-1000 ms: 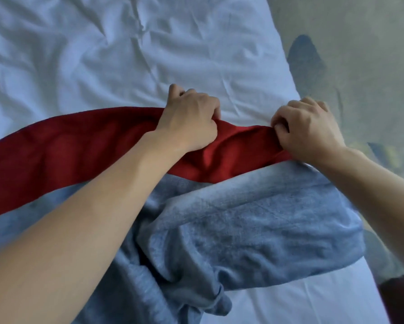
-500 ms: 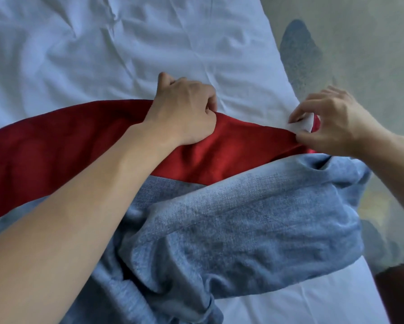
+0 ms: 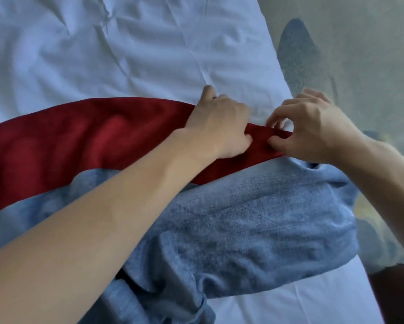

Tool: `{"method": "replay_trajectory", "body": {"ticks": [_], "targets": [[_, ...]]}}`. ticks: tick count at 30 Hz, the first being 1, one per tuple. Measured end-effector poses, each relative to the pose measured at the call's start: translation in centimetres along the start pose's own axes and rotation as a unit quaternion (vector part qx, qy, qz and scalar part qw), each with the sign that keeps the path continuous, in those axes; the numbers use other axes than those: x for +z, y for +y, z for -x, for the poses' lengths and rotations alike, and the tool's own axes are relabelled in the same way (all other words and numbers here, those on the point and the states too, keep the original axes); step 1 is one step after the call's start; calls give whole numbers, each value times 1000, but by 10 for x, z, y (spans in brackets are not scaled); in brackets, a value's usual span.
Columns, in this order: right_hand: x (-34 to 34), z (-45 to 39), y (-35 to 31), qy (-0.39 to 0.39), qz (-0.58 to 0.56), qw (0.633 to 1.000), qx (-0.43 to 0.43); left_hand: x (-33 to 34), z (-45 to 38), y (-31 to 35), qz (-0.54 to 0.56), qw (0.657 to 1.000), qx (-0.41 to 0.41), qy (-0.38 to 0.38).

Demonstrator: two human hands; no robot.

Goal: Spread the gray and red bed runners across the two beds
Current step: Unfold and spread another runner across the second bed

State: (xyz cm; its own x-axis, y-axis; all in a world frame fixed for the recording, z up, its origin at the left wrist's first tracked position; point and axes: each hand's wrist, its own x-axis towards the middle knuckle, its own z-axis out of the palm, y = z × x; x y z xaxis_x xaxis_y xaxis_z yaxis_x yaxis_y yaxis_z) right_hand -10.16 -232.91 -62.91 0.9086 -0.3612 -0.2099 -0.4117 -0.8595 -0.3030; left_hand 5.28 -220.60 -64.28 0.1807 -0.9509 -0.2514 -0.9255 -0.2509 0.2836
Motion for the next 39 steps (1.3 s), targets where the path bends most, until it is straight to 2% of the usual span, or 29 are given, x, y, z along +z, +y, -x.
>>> {"method": "replay_trajectory", "body": {"ticks": [3, 5, 7, 11, 13, 17, 22, 25, 28, 32, 36, 39], "targets": [[-2, 12, 8, 3, 29, 1000, 0, 7, -7, 15, -20, 999, 6, 28], [-6, 6, 17, 47, 68, 997, 12, 3, -15, 14, -35, 995, -25, 86], [-14, -10, 30, 89, 90, 991, 41, -5, -26, 5, -24, 991, -62, 113], [-17, -18, 45, 31, 59, 997, 38, -6, -38, 0, 28, 998, -43, 46], [-8, -14, 47, 22, 75, 996, 39, -1, -41, 3, 12, 998, -35, 45], [-7, -42, 57, 121, 122, 981, 91, -3, -56, -1, 18, 991, -97, 87], [5, -58, 57, 103, 82, 990, 54, 2, -68, -10, -10, 991, -97, 96], [14, -59, 55, 158, 97, 978, 101, -1, -72, -15, -15, 989, -117, 95], [15, -60, 52, 183, 81, 972, 125, -2, -66, -13, -16, 987, -103, 119], [23, -30, 27, 233, 57, 964, 112, -3, -33, -8, -12, 979, -86, 185], [30, 38, -8, 310, 51, 945, 88, -4, 27, 16, 0, 973, -58, 223], [43, 107, -32, 314, 51, 945, 73, 2, 84, 57, 31, 968, -27, 247]]}}
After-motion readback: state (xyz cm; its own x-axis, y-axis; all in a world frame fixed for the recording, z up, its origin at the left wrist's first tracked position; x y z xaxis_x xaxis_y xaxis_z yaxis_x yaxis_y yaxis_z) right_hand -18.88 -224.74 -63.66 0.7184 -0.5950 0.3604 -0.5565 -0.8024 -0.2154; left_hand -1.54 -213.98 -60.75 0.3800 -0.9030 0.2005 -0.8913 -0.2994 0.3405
